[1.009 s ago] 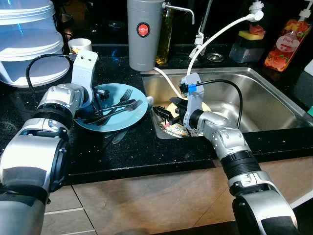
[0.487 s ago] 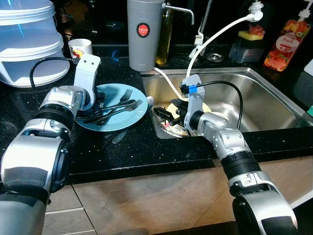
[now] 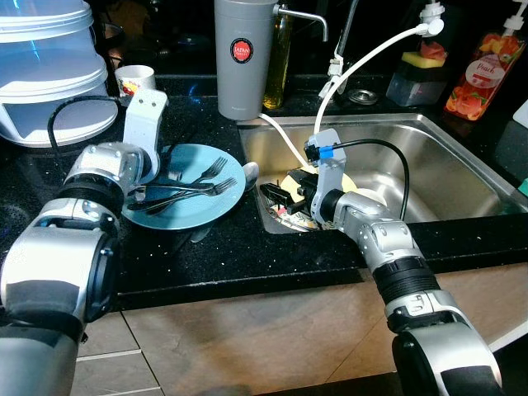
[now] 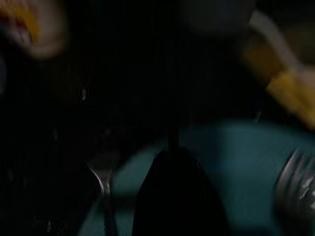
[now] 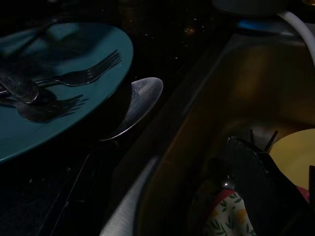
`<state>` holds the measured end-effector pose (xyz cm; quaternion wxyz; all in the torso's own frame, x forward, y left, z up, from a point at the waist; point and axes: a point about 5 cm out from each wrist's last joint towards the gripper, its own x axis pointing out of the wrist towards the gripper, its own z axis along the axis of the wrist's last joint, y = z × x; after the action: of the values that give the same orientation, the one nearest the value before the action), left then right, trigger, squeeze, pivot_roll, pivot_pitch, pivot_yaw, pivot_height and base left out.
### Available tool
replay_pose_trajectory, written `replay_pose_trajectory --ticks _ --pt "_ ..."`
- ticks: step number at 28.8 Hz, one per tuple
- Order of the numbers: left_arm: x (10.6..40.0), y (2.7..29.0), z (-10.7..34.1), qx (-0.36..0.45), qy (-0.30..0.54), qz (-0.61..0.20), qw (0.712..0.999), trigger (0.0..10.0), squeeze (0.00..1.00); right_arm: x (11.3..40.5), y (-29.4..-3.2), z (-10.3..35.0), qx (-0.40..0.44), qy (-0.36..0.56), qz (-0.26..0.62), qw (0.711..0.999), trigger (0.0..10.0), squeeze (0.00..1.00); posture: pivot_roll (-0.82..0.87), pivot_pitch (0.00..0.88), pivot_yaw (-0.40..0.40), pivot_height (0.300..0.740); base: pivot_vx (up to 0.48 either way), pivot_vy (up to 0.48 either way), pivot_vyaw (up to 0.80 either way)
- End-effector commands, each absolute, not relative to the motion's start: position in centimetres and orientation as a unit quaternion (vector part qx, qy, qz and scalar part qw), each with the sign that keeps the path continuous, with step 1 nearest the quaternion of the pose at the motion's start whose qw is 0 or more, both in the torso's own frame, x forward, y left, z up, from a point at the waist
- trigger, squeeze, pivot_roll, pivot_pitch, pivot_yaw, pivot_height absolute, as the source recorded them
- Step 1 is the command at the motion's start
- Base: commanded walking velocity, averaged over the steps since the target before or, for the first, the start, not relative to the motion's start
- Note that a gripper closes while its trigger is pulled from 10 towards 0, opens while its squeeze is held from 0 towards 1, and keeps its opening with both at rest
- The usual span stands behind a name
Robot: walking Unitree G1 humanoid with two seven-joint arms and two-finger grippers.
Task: Kitchen organization
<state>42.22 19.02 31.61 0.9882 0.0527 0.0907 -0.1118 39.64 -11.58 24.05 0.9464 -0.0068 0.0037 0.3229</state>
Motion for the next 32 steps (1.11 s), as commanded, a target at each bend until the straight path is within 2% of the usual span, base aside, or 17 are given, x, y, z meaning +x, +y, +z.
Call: replay_pose_trajectory --ticks 1,4,5,7,12,15,17,19,20,22,24,25,29,31,32 --pt "42.1 17.6 35.0 0.020 0.014 -0.150 0.988 0.0 0.00 39.6 -11.9 24.7 -0.002 -0.005 0.321 0.947 10.0 0.00 0.10 0.109 -0.004 0.740 0.000 0.000 0.00" --pt "41.7 15.7 37.1 -0.030 -0.040 -0.219 0.974 0.0 0.00 39.5 -11.9 25.3 0.002 -0.016 0.320 0.947 10.0 0.00 0.10 0.109 -0.004 0.740 0.000 0.000 0.00" --pt "41.7 15.7 37.1 -0.030 -0.040 -0.219 0.974 0.0 0.00 39.5 -11.9 25.3 0.002 -0.016 0.320 0.947 10.0 0.00 0.10 0.109 -0.004 0.740 0.000 0.000 0.00" --pt "41.4 14.4 37.4 -0.071 -0.048 -0.274 0.958 0.0 0.00 39.4 -11.9 25.8 0.011 -0.026 0.320 0.947 10.0 0.00 0.10 0.094 0.000 0.740 0.000 0.000 0.00" --pt "41.1 13.5 36.2 -0.074 -0.026 -0.320 0.944 0.0 0.00 38.9 -11.6 25.9 0.021 -0.031 0.326 0.945 10.0 0.00 0.09 0.085 0.005 0.740 0.000 0.000 0.00" --pt "40.6 13.4 36.1 -0.097 -0.049 -0.351 0.930 0.0 0.00 38.7 -11.5 26.0 0.032 -0.040 0.322 0.945 10.0 0.00 0.10 0.085 0.005 0.740 0.000 0.000 0.00" --pt "40.0 13.5 36.3 -0.126 -0.083 -0.376 0.914 0.0 0.00 38.6 -11.5 26.4 0.060 -0.057 0.311 0.947 10.0 0.00 0.10 0.085 0.005 0.740 0.000 0.000 0.00" --pt "38.8 13.3 36.0 -0.154 -0.125 -0.429 0.881 0.0 0.00 38.4 -11.4 27.4 0.112 -0.093 0.292 0.945 10.0 0.00 0.10 0.084 0.003 0.740 0.000 0.000 0.00" --pt "38.8 13.3 36.0 -0.154 -0.125 -0.429 0.881 0.0 0.00 38.4 -11.4 27.4 0.112 -0.093 0.292 0.945 10.0 0.00 0.10 0.084 0.003 0.740 0.000 0.000 0.00" --pt "37.4 13.1 34.6 -0.148 -0.138 -0.467 0.861 0.0 0.00 38.1 -11.1 28.1 0.157 -0.113 0.285 0.939 10.0 0.00 0.09 0.085 0.003 0.740 0.000 0.000 0.00" --pt "37.0 12.9 33.9 -0.138 -0.136 -0.477 0.857 0.0 0.00 38.0 -11.0 28.3 0.169 -0.118 0.286 0.936 10.0 0.00 0.09 0.085 0.003 0.740 0.000 0.000 0.00" --pt "36.2 12.5 32.9 -0.137 -0.133 -0.493 0.849 0.0 0.00 37.8 -10.7 28.6 0.188 -0.124 0.288 0.931 10.0 1.00 0.09 0.085 0.003 0.740 0.000 0.000 0.00" --pt "34.2 12.2 31.4 -0.147 -0.121 -0.523 0.831 0.0 0.00 37.3 -10.1 29.2 0.214 -0.133 0.292 0.923 10.0 1.00 0.09 0.088 0.002 0.740 0.000 0.000 0.00" --pt "33.9 12.3 31.1 -0.149 -0.115 -0.518 0.834 0.0 0.00 37.2 -10.1 29.3 0.221 -0.136 0.290 0.921 10.0 1.00 0.09 0.089 0.001 0.740 0.000 0.000 0.00" --pt "33.5 12.9 30.4 -0.151 -0.106 -0.500 0.846 0.0 0.00 37.1 -10.0 29.7 0.242 -0.145 0.285 0.916 10.0 1.00 0.10 0.092 -0.004 0.740 0.000 0.000 0.00"
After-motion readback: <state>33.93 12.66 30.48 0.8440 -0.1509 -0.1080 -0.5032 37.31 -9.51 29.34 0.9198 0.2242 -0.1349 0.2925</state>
